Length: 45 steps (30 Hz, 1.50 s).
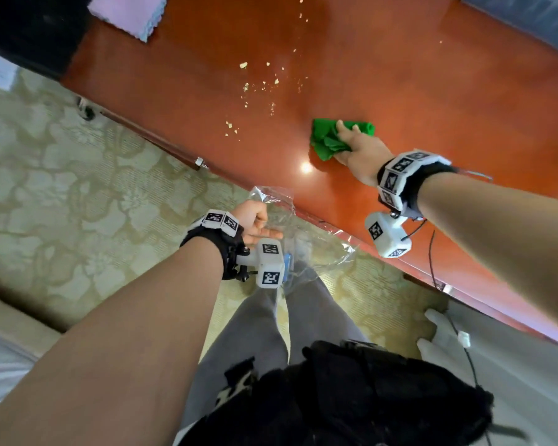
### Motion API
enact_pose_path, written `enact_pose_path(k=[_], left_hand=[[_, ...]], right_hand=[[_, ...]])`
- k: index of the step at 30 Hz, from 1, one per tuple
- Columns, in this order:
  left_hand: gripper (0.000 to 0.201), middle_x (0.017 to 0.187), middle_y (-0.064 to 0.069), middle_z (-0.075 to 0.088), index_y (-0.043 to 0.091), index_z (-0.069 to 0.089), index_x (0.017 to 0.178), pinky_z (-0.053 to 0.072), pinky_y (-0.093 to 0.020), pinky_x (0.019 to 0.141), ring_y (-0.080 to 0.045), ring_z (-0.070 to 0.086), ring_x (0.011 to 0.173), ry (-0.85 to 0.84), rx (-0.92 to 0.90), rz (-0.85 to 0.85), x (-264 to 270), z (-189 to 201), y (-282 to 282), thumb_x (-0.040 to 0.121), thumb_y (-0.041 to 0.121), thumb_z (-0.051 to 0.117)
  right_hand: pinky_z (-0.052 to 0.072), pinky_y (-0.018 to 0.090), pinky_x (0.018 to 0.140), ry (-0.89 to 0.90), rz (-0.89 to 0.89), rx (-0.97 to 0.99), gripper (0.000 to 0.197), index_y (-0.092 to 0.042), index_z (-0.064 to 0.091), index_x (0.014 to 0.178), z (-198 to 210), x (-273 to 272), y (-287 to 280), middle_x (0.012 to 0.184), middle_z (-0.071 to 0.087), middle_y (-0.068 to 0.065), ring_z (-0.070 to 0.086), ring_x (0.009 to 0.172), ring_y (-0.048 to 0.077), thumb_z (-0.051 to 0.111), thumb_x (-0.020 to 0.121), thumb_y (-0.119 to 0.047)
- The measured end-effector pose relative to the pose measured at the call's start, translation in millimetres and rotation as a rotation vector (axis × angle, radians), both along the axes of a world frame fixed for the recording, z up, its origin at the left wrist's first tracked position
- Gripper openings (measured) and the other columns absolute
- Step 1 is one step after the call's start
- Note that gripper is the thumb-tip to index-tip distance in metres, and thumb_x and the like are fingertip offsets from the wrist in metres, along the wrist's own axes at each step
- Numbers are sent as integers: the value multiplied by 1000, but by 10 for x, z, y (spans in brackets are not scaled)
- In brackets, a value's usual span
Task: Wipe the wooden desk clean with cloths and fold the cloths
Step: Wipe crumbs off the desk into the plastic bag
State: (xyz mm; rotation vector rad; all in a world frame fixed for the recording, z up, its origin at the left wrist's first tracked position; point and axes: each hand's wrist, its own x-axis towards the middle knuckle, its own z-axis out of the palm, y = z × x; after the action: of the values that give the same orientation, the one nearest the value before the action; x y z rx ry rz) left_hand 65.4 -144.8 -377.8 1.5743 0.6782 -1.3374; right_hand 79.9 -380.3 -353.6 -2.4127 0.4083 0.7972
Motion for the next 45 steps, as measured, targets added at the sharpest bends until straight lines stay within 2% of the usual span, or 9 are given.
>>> enact_pose_path(k=[3,5,7,13,20,32,36,38,45], left_hand=[[30,100,-9,59,16,28,56,45,-27,62,-16,74,80,-23,-10,2,-23,-35,23,84,6,35],[30,89,-11,67,15,31,58,50,-33,67,-21,73,82,-14,-16,20,-35,-61,39,85,4,35],[27,78,-10,68,14,34,62,52,-36,69,-24,71,83,-11,-15,29,-42,-81,52,86,3,35],[26,65,-3,72,17,26,62,51,-35,66,-22,73,90,-31,-37,-74,-106,44,59,82,2,33],[33,72,-6,65,16,26,54,51,-36,70,-24,73,92,-56,-64,-129,-195,52,98,84,3,32],[29,68,-3,56,16,28,59,56,-44,83,-24,74,85,-86,-110,-122,-281,76,236,83,1,32],[28,96,-14,63,17,28,58,53,-26,47,-16,74,67,-81,-100,-124,-285,143,329,83,5,32],[28,98,-12,64,18,27,59,52,-24,44,-16,74,66,-86,-107,-107,-280,159,397,83,5,32],[32,72,-9,67,18,26,56,50,-32,68,-17,74,68,-111,-45,-93,-184,214,714,84,4,33]], right_hand=[[13,27,115,60,-17,18,57,-19,19,155,28,-349,181,162,12,6,14,149,25,43,103,-20],[31,30,108,114,-28,46,57,-24,21,155,9,-583,327,159,24,12,35,139,28,42,103,-24],[45,23,76,153,-20,96,52,-24,30,152,-1,-797,468,142,49,14,54,106,21,43,102,-25],[41,24,53,158,-163,204,25,-19,59,122,82,-1025,649,84,61,2,53,64,15,45,102,-23],[32,15,38,211,-295,207,28,-10,58,126,141,-958,576,67,51,-2,43,49,11,48,101,-21],[36,21,46,139,-370,173,32,-13,58,130,126,-1188,572,78,56,2,45,54,11,48,101,-20],[32,15,36,93,-509,222,35,-13,52,136,109,-1186,602,69,50,-1,38,48,10,48,101,-18],[35,18,43,36,-605,237,38,-13,49,139,121,-1142,616,74,53,0,40,51,11,48,101,-17],[44,28,60,-105,-707,278,37,-15,52,137,217,-873,667,91,63,5,52,66,15,48,101,-20]])
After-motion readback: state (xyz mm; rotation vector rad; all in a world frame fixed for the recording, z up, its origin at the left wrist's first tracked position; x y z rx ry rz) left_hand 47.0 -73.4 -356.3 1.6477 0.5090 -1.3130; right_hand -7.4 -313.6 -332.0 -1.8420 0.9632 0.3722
